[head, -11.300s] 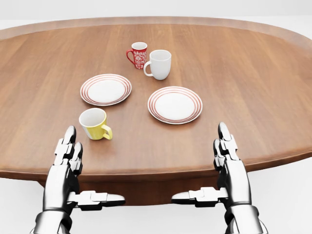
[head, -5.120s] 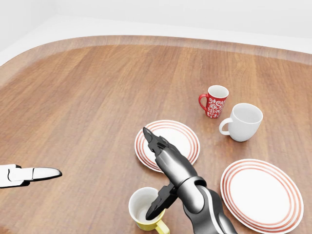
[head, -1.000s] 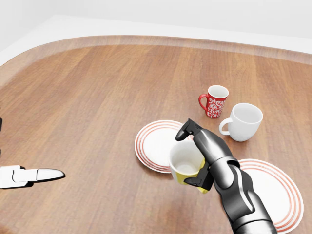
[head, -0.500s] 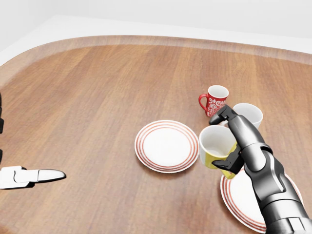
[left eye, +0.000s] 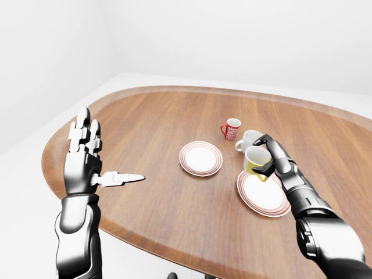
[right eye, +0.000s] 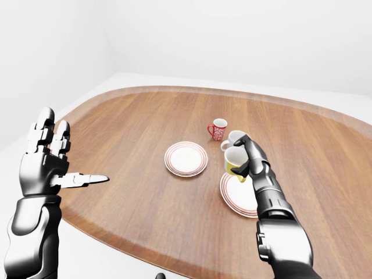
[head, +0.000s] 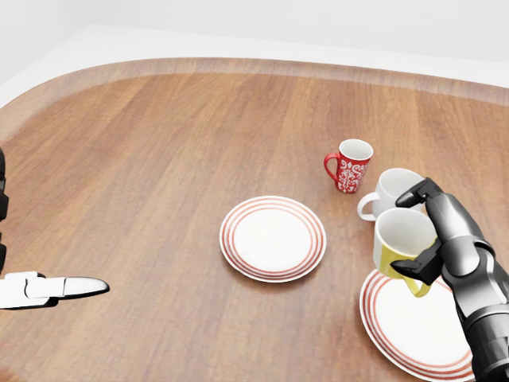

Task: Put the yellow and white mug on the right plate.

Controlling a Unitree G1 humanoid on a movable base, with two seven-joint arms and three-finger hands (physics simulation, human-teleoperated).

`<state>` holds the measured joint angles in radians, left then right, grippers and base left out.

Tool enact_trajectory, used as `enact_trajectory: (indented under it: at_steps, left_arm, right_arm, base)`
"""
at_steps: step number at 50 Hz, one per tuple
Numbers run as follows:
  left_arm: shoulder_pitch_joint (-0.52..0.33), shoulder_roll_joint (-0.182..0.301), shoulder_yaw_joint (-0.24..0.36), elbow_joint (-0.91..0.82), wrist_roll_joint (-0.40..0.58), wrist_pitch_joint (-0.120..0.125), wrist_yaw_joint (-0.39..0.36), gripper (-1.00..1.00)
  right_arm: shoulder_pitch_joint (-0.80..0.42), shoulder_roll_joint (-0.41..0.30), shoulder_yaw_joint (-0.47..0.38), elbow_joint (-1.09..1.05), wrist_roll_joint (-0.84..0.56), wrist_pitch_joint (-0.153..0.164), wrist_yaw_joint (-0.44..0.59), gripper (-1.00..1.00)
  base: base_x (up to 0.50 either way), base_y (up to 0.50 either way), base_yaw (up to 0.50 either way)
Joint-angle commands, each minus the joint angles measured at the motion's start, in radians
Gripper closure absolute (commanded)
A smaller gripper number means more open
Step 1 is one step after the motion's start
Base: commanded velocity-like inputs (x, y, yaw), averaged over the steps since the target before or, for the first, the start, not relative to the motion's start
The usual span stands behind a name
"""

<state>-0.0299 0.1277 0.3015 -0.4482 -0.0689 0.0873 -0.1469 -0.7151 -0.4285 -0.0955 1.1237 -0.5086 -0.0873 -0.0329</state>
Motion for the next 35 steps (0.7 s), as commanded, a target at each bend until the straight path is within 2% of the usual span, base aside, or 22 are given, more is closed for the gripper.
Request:
enact_trajectory:
  at_steps: [1,18,35]
  left_arm:
    - [0.000,0.000,-0.002,0.004,0.002,0.000,0.000,-1.00]
    - [0.004,-0.003,-0.006,0.009,0.007,0.000,-0.001,-1.00]
    - [0.002,-0.002,-0.006,0.011,0.008,0.000,-0.002,-1.00]
  right_arm:
    - [-0.018,-0.046,-0.008,0.070,0.013,0.000,-0.034,1.00]
    - [-0.017,-0.074,-0.010,0.156,0.004,0.000,-0.108,1.00]
    - [-0.001,-0.057,-0.022,0.201,0.005,0.000,-0.149,1.00]
  base:
    - [0.00,0.00,0.00]
    - [0.00,0.00,0.00]
    - [0.00,0.00,0.00]
